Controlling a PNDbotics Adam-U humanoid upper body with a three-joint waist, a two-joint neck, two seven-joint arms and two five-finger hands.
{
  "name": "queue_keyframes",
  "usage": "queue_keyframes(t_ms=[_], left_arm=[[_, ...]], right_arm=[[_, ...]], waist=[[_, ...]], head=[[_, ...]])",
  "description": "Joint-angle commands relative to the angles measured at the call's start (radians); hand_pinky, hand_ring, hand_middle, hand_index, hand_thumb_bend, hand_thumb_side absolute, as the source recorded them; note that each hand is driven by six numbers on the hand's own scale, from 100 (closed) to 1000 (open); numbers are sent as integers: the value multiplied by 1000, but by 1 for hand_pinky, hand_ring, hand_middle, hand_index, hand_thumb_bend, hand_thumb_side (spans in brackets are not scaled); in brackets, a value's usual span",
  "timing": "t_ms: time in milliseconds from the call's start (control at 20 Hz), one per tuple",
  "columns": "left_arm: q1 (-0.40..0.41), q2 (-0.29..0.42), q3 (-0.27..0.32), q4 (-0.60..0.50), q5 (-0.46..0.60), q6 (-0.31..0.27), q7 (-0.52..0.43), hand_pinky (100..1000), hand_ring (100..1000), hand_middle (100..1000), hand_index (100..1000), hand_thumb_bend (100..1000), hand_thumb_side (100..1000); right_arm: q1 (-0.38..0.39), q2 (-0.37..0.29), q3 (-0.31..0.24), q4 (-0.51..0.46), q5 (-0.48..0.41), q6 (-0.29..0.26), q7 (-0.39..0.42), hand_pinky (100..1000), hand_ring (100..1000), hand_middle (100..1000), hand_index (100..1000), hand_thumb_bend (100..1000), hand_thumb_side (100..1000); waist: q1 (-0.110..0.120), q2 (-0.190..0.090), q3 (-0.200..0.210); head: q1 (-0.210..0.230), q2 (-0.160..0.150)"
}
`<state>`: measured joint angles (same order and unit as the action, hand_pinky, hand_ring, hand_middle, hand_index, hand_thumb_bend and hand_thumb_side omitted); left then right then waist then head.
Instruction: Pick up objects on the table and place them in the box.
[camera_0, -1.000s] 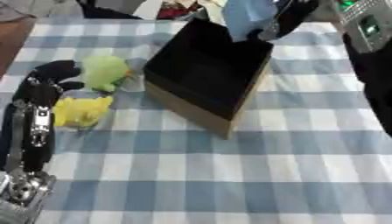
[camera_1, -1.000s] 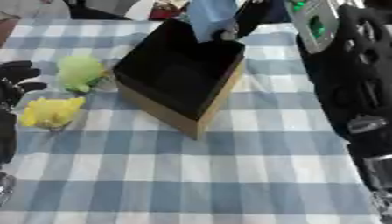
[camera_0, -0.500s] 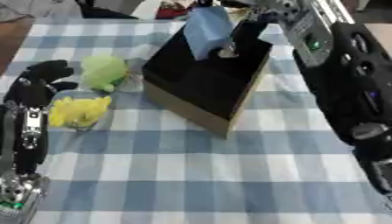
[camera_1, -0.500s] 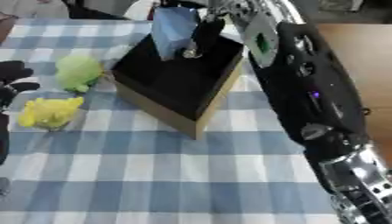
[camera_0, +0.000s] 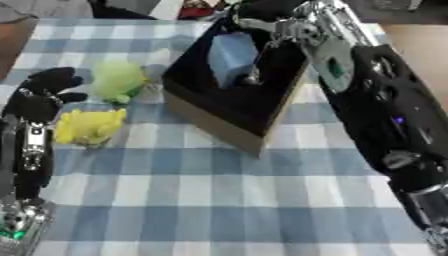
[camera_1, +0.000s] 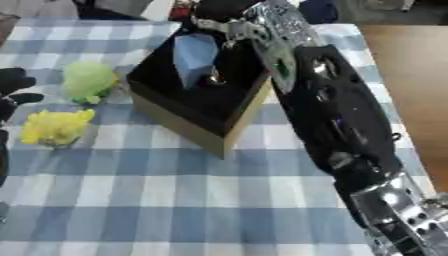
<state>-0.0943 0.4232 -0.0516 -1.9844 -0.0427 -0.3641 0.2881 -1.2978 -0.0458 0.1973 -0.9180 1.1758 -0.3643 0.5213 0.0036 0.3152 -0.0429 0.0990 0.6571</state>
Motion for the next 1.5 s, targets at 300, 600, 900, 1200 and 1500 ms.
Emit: queue_keyframes(t_ms=[300,600,900,1200,1500], left_arm=[[-9,16,-1,-16,7,-2,-6,701,780,745,798,100,835],[-8,13,-1,-16,7,-1,-8,701,780,746,798,100,833],[-8,12,-2,-16,8,0,-10,701,781,746,798,100,832],[-7,12,-2,-16,9,0,-12,701,781,747,798,100,831],[-8,11,-3,-16,9,1,-12,701,781,747,798,100,830]], right_arm=[[-5,18,-17,39,92,-27,3,853,885,609,718,100,272],[-4,27,-26,39,101,-109,70,934,986,835,896,149,630],[-11,27,-38,-1,121,-129,64,962,1000,939,963,495,801],[-17,26,-48,-24,193,-110,14,963,1000,960,965,570,861],[-16,31,-56,-35,217,-106,-12,963,1000,965,965,567,851]], waist=[[8,-13,3],[10,-13,3],[8,-14,1],[7,-16,1],[7,-15,-1]], head=[[-7,-13],[-7,-12],[-7,-14],[-7,-16],[-8,-17]])
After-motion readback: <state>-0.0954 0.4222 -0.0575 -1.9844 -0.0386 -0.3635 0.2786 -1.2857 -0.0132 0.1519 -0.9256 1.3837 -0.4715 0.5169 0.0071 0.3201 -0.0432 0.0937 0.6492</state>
